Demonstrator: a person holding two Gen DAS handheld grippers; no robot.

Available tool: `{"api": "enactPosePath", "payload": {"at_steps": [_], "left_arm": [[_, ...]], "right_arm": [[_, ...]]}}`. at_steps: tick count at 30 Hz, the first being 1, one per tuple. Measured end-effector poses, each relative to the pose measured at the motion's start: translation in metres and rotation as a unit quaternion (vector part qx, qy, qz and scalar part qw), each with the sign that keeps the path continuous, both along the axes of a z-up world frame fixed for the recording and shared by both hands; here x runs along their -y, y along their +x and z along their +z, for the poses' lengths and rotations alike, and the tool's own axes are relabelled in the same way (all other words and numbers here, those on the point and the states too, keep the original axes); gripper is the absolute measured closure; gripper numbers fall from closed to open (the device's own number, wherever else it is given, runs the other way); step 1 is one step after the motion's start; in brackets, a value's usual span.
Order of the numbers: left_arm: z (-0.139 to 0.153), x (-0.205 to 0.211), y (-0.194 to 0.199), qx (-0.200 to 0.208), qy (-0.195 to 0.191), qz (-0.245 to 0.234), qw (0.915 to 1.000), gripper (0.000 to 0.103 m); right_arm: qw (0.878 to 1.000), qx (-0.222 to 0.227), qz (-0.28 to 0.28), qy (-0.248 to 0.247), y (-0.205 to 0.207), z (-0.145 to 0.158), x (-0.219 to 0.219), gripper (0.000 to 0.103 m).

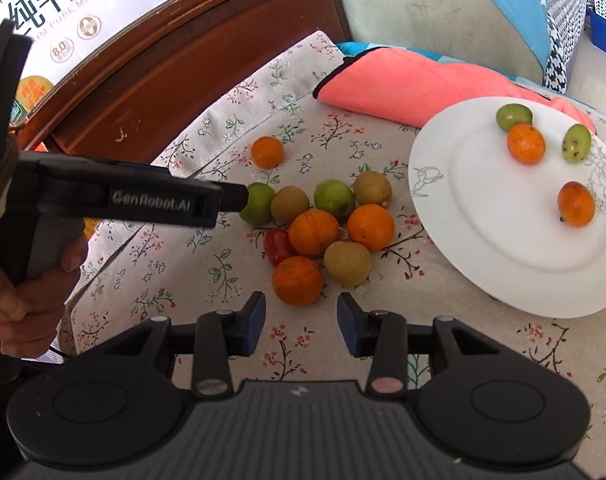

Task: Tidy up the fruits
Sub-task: 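Open both tools and move them back over the fruit pile, then grasp another green lime with the left tool while the right tool grasps an orange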

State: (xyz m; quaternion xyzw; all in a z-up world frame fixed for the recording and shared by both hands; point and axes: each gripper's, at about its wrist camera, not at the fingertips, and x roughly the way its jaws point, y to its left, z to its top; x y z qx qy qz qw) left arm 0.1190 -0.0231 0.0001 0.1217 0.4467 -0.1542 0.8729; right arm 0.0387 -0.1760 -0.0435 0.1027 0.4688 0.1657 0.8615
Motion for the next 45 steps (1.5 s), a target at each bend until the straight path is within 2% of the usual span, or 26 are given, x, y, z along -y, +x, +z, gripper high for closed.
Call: {"api": "enactPosePath", "payload": {"at_steps": [8, 16, 22, 25, 31, 34, 40, 43, 45], "left_arm": [[-0.011, -0.002, 0.004, 0.025, 0.017, -0.054, 0.9981, 0.018], [-0.017, -0.010, 0.015, 0.018, -0.021, -0.113, 0.9933, 0.019], [-0.023, -0.006, 0.014, 0.021, -0.018, -0.140, 0.9897, 0.020], [-0.024, -0.005, 0.015, 0.014, -0.035, -0.144, 0.9888, 0.024], [-0.034, 0.000, 0.014, -0.008, -0.034, -0.149, 0.9882, 0.044], [-0.035, 0.002, 0.013, -0.004, -0.035, -0.151, 0.9879, 0.047], [-0.036, 0.005, 0.012, -0.001, -0.039, -0.148, 0.9882, 0.048], [-0.035, 0.007, 0.011, 0.000, -0.045, -0.152, 0.9874, 0.059], [-0.034, 0.009, 0.010, 0.005, -0.043, -0.154, 0.9872, 0.069]], "right_arm": [[1.000, 0.005, 0.004, -0.016, -0.001, -0.003, -0.007, 0.062], [1.000, 0.012, 0.011, -0.027, 0.003, -0.005, -0.012, 0.062], [0.999, 0.021, 0.016, -0.038, 0.003, -0.006, -0.014, 0.062], [0.999, 0.026, 0.021, -0.043, 0.003, -0.006, -0.016, 0.062], [0.998, 0.035, 0.018, -0.043, 0.003, -0.007, -0.017, 0.071], [0.998, 0.038, 0.020, -0.047, 0.003, -0.007, -0.019, 0.073], [0.998, 0.037, 0.020, -0.044, 0.003, -0.007, -0.018, 0.073], [0.998, 0.036, 0.021, -0.042, 0.003, -0.006, -0.017, 0.073], [0.998, 0.035, 0.021, -0.042, 0.003, -0.006, -0.016, 0.073]]}}
